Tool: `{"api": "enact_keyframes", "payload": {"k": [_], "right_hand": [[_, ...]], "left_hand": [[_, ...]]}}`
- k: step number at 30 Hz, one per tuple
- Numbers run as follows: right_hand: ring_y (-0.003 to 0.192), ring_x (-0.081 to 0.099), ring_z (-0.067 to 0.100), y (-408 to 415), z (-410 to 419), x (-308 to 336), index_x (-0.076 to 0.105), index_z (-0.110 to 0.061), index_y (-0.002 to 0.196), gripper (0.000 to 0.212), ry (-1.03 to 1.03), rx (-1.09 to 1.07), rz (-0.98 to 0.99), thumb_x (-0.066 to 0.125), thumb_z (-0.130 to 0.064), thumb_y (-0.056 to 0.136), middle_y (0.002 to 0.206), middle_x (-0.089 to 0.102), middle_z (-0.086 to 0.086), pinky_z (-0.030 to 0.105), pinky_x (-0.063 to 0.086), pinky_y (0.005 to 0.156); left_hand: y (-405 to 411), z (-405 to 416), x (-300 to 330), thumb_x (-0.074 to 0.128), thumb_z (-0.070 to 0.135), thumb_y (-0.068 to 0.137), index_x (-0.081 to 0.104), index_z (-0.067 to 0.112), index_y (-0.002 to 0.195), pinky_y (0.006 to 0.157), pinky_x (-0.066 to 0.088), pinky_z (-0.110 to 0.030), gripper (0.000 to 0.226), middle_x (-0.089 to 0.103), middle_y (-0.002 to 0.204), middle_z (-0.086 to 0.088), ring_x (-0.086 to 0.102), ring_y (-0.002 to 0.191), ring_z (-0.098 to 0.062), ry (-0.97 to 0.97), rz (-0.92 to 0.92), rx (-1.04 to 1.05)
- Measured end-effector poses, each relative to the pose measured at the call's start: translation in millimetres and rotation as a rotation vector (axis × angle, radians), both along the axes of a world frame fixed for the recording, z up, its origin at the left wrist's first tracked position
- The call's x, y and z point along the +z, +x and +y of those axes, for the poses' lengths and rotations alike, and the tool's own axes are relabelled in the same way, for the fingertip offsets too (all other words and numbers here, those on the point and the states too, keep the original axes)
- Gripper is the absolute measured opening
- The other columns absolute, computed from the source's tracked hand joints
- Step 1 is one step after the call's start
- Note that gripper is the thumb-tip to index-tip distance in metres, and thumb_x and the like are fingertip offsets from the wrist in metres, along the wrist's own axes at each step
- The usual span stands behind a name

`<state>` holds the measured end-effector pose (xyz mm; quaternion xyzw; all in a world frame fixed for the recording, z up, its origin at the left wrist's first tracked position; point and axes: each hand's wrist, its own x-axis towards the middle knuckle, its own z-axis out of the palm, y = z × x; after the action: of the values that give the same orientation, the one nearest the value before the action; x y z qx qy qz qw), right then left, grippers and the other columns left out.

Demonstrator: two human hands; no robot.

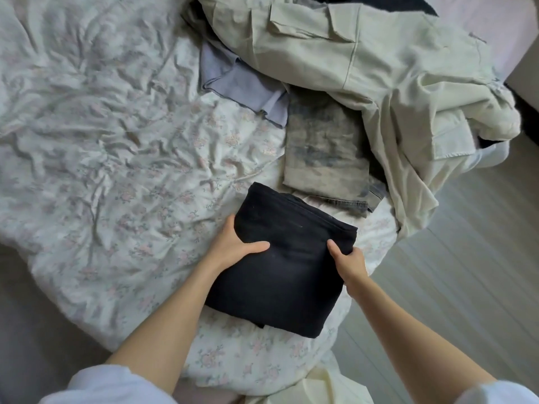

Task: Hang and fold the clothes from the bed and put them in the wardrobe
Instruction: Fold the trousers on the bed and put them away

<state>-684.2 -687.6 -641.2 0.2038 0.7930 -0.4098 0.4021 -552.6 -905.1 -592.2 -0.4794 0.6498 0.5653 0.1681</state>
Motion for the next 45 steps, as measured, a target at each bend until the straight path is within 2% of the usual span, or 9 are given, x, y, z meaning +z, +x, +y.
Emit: {"api": "enact_keyframes", "payload": {"k": [3, 9, 15, 19, 23, 27, 30, 37, 45], "right_hand": [[0.099, 0.059, 0.023, 0, -3, 8, 0.048, -0.006, 0.123, 0.057, 0.052, 0.018, 0.011, 0.066, -0.042, 0.082, 0.112, 0.06, 0.005, 0.036, 0.048, 0.086], [0.137, 0.027, 0.019, -12, -24, 60, 0.021, -0.016, 0.148, 0.077, 0.005, 0.643, 0.617, 0.054, -0.011, 0.078, 0.149, 0.029, 0.005, 0.041, 0.026, 0.113], [0.136, 0.028, 0.002, -60, -60, 90, 0.006, -0.028, 0.15, 0.089, -0.394, 0.919, 0.113, 0.065, -0.016, 0.085, 0.149, 0.023, -0.015, 0.019, 0.024, 0.109], [0.138, 0.029, 0.008, -60, -89, 83, 0.005, -0.021, 0.151, 0.087, -0.248, 0.945, 0.149, 0.059, -0.045, 0.088, 0.152, 0.026, -0.01, 0.02, 0.024, 0.108], [0.123, 0.05, 0.02, -54, -117, 74, 0.029, -0.019, 0.143, 0.068, -0.112, 0.957, 0.299, 0.052, -0.053, 0.089, 0.133, 0.052, -0.004, 0.031, 0.042, 0.097], [0.105, 0.055, 0.024, -58, -131, 64, 0.04, -0.012, 0.128, 0.062, 0.051, 1.067, 0.331, 0.049, -0.058, 0.088, 0.109, 0.058, 0.002, 0.035, 0.045, 0.082], [0.121, 0.04, 0.024, -57, -135, 60, 0.04, -0.012, 0.126, 0.057, 0.047, 1.151, 0.371, 0.049, -0.054, 0.089, 0.121, 0.052, 0.006, 0.04, 0.037, 0.097], [0.132, 0.026, 0.026, -65, -152, 56, 0.031, -0.016, 0.129, 0.061, 0.103, 1.228, 0.266, 0.051, -0.056, 0.087, 0.134, 0.04, 0.009, 0.042, 0.02, 0.106], [0.113, 0.047, 0.031, -55, -157, 66, 0.033, -0.015, 0.126, 0.066, -0.037, 1.222, 0.241, 0.063, -0.051, 0.08, 0.123, 0.041, 0.007, 0.044, 0.04, 0.096]], "left_hand": [[-7, -4, 5, 0.083, 0.028, 0.064, 0.06, 0.032, 0.108, 0.094, 0.049, -0.039, 0.05, 0.067, 0.107, 0.012, 0.062, 0.101, -0.012, -0.017, 0.033, -0.019], [-18, 7, 32, 0.073, 0.022, 0.078, 0.058, 0.022, 0.117, 0.085, 0.049, -0.032, 0.042, 0.065, 0.104, 0.007, 0.06, 0.098, -0.015, -0.224, 0.068, -0.227], [-52, -49, 69, 0.071, 0.025, 0.079, 0.054, 0.03, 0.12, 0.085, 0.051, -0.035, 0.045, 0.064, 0.105, 0.012, 0.061, 0.095, -0.013, -0.286, 0.062, -0.412], [-50, -67, 50, 0.057, 0.038, 0.089, 0.032, 0.032, 0.142, 0.107, 0.032, -0.048, 0.058, 0.044, 0.143, 0.004, 0.043, 0.129, -0.022, -0.544, -0.092, -0.241], [-7, -24, 12, 0.058, 0.056, 0.083, 0.004, 0.022, 0.151, 0.116, 0.01, -0.051, 0.093, 0.002, 0.159, -0.004, 0.0, 0.146, -0.025, -0.475, -0.288, 0.014], [10, 6, -4, 0.073, 0.042, 0.077, 0.009, 0.017, 0.15, 0.108, 0.034, -0.048, 0.101, 0.013, 0.155, -0.008, 0.019, 0.141, -0.027, -0.425, -0.13, 0.659], [14, 15, -16, 0.077, 0.044, 0.072, 0.033, 0.013, 0.141, 0.096, 0.046, -0.037, 0.087, 0.047, 0.138, -0.006, 0.051, 0.118, -0.021, -0.124, -0.059, 0.945], [20, -1, -14, 0.077, 0.031, 0.077, 0.052, 0.015, 0.125, 0.079, 0.042, -0.025, 0.056, 0.061, 0.112, 0.006, 0.056, 0.096, -0.011, 0.079, 0.059, 0.992], [24, 7, -17, 0.059, 0.044, 0.089, 0.047, 0.017, 0.134, 0.099, 0.045, -0.036, 0.053, 0.057, 0.127, 0.002, 0.054, 0.114, -0.017, -0.011, 0.028, 0.982]]}}
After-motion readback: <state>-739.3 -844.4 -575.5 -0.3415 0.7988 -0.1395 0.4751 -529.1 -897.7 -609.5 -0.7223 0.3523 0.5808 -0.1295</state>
